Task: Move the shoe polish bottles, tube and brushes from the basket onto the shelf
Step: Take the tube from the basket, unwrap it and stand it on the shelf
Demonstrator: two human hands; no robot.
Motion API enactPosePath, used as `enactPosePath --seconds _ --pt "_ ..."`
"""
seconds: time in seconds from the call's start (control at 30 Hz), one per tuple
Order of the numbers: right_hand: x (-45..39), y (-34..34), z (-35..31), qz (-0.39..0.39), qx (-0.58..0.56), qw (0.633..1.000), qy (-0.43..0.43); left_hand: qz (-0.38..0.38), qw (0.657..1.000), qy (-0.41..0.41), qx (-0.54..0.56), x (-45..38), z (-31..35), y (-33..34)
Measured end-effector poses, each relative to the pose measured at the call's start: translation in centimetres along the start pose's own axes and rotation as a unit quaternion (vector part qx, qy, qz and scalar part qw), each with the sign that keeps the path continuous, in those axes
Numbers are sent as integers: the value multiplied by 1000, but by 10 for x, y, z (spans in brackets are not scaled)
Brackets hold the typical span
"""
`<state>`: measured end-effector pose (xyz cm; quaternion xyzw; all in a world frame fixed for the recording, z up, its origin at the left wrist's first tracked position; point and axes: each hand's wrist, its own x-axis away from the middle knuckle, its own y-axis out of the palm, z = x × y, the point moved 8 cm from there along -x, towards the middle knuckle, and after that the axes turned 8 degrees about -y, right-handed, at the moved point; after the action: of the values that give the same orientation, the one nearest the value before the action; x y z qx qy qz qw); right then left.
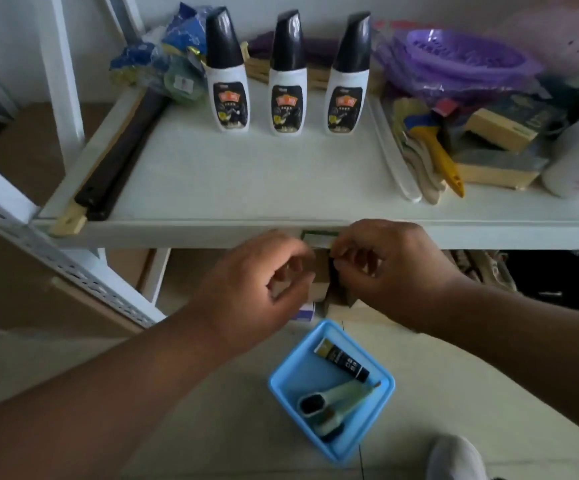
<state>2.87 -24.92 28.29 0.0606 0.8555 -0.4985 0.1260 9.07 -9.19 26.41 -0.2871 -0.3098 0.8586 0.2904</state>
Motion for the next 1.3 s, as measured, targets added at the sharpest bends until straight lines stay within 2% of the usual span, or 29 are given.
enactPosePath --seconds 0.1,0.23,0.37,0.53,0.63,0.7,0.83,0.93,1.03,1.13,1.23,1.3 --pt "20 45 15 -46 -14 998 -29 -67 997 -41 21 22 -21 47" --pt "45 113 57 -117 -9 993 -6 -125 982 -134 37 38 -74 103" --pt "72 187 128 -178 21 980 91 -191 957 -217 27 55 -130 171" --pt "124 274 200 -274 33 934 226 -241 919 -312 24 92 -174 244" --pt "145 307 212 -323 130 908 234 -255 893 -368 35 120 -186 268" --pt "150 319 206 -323 173 903 224 -263 883 -388 39 141 -190 273" --pt "162 340 196 -347 186 891 228 -253 870 -421 54 170 -196 273" --pt "167 340 200 -335 188 890 246 -233 867 -437 56 174 -204 271" --pt "176 330 206 -328 124 887 300 -219 865 -446 65 170 -205 270" --pt "173 304 193 -280 18 898 338 -211 867 -445 71 159 -197 260" --pt "144 268 160 -223 -71 917 322 -203 874 -433 87 135 -180 239" --pt "117 238 127 -198 -117 928 293 -205 860 -447 136 121 -168 221"
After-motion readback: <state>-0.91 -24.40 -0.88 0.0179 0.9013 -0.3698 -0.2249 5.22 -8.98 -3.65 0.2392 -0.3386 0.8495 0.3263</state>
